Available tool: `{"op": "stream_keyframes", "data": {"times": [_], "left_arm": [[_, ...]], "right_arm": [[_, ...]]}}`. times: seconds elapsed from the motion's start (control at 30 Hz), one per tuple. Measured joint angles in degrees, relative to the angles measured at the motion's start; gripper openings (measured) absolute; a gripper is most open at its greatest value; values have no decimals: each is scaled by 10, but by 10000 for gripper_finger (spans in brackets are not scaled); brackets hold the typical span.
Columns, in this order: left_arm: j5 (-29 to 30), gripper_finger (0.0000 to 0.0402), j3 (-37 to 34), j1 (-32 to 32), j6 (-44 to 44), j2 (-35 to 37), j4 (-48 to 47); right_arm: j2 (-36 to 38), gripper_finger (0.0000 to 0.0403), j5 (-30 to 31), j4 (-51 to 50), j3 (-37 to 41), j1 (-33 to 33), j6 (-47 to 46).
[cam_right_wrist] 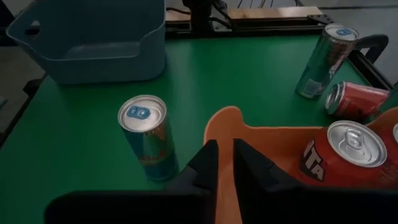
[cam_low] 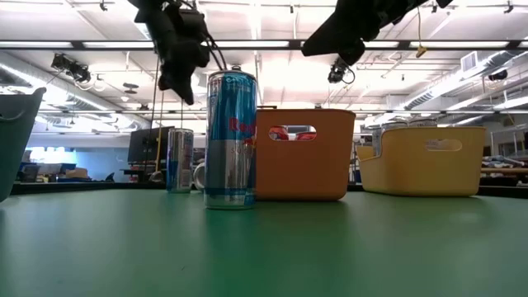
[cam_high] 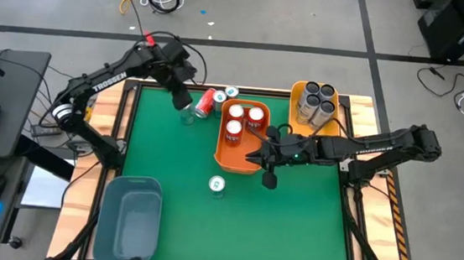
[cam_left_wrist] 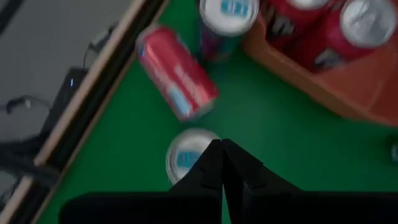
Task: Sort soda cans
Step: Put the blue soda can into the blue bin
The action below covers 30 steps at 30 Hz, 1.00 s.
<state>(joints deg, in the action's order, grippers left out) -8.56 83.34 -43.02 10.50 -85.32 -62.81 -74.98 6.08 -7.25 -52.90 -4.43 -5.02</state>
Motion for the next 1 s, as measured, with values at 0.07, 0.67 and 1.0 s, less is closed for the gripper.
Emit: {"op": "stream_keyframes", "data": {"times": [0.07,0.67,1.0], "left_arm": [[3,14,0,8,0,0,-22],[120,240,0,55,-2,-33,-40],[135,271,0,54,0,-79,-40]], "right_arm": [[0,42,-1,1,0,0,5],[0,60,-1,3,1,0,7],[0,61,-2,-1,1,0,6]]}}
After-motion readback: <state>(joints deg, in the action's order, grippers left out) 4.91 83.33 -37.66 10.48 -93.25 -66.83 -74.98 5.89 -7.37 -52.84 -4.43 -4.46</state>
